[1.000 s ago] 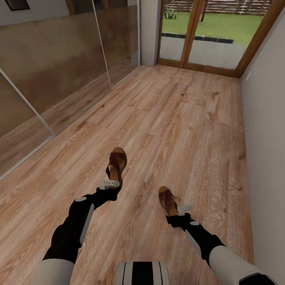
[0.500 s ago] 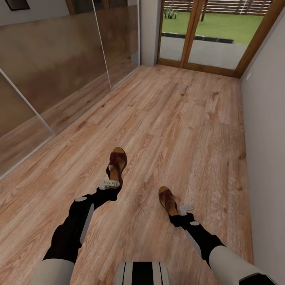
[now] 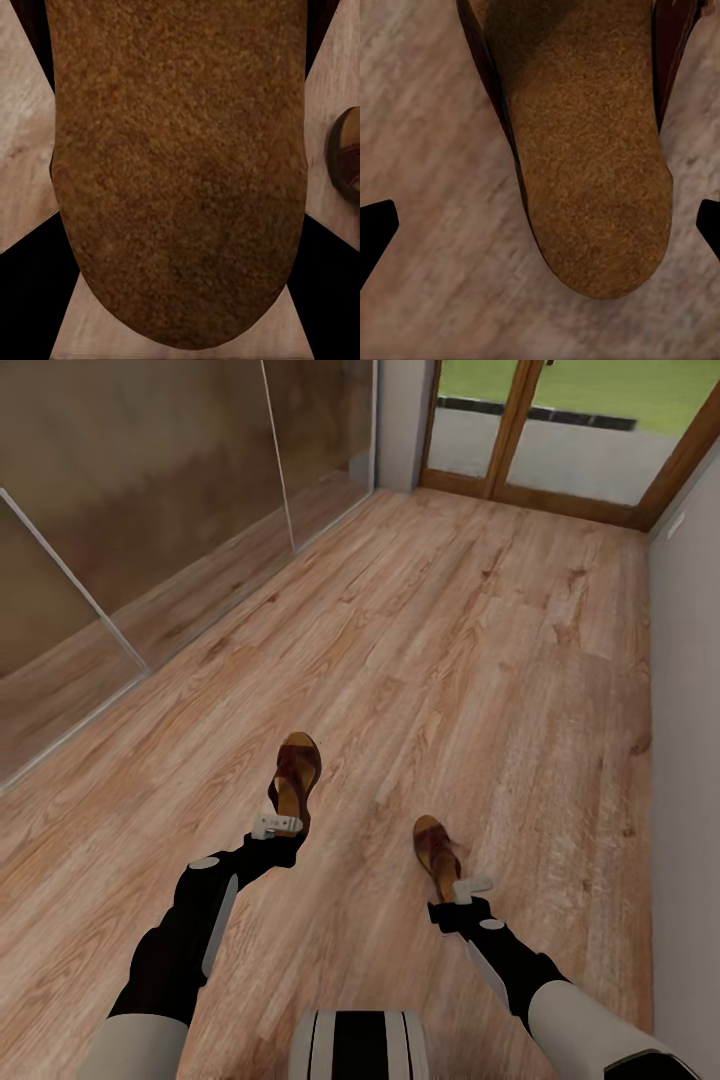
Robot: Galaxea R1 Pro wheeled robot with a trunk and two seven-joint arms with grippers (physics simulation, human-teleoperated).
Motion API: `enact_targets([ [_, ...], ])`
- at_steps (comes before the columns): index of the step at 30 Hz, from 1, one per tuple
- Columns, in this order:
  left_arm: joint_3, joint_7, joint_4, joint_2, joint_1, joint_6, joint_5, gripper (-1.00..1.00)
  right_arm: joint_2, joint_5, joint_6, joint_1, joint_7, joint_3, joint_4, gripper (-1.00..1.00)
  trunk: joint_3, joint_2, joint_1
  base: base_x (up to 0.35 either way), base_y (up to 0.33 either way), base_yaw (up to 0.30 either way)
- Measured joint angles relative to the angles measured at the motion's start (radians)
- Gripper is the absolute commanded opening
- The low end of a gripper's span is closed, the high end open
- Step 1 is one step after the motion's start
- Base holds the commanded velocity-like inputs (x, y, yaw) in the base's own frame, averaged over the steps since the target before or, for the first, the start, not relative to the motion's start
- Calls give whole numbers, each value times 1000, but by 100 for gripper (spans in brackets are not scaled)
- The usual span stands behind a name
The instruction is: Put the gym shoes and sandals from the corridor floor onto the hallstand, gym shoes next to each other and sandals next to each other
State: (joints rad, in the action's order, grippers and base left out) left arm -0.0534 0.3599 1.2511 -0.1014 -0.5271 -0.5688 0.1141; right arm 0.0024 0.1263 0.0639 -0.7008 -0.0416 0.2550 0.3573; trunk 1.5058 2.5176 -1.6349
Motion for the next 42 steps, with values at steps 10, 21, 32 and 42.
enact_targets([
  [10, 0, 0, -1, 0, 0, 0, -2, -100, -2, 1, 0, 0, -3, -6, 6, 100, 24, 1, -2, 0, 0, 13],
  [21, 0, 0, -1, 0, 0, 1, -2, -100, -2, 1, 0, 0, -3, -4, 6, 100, 24, 1, -2, 0, 0, 0],
  [32, 0, -1, -2, 0, 0, 1, -1, -100, -5, 1, 0, 0, -3, -12, 12, 100, 50, 2, -4, 0, 0, 0],
  [42, 0, -1, -2, 0, 0, 1, -1, -100, -4, 1, 0, 0, -3, -13, 55, 100, 52, 2, -4, 0, 0, 0],
])
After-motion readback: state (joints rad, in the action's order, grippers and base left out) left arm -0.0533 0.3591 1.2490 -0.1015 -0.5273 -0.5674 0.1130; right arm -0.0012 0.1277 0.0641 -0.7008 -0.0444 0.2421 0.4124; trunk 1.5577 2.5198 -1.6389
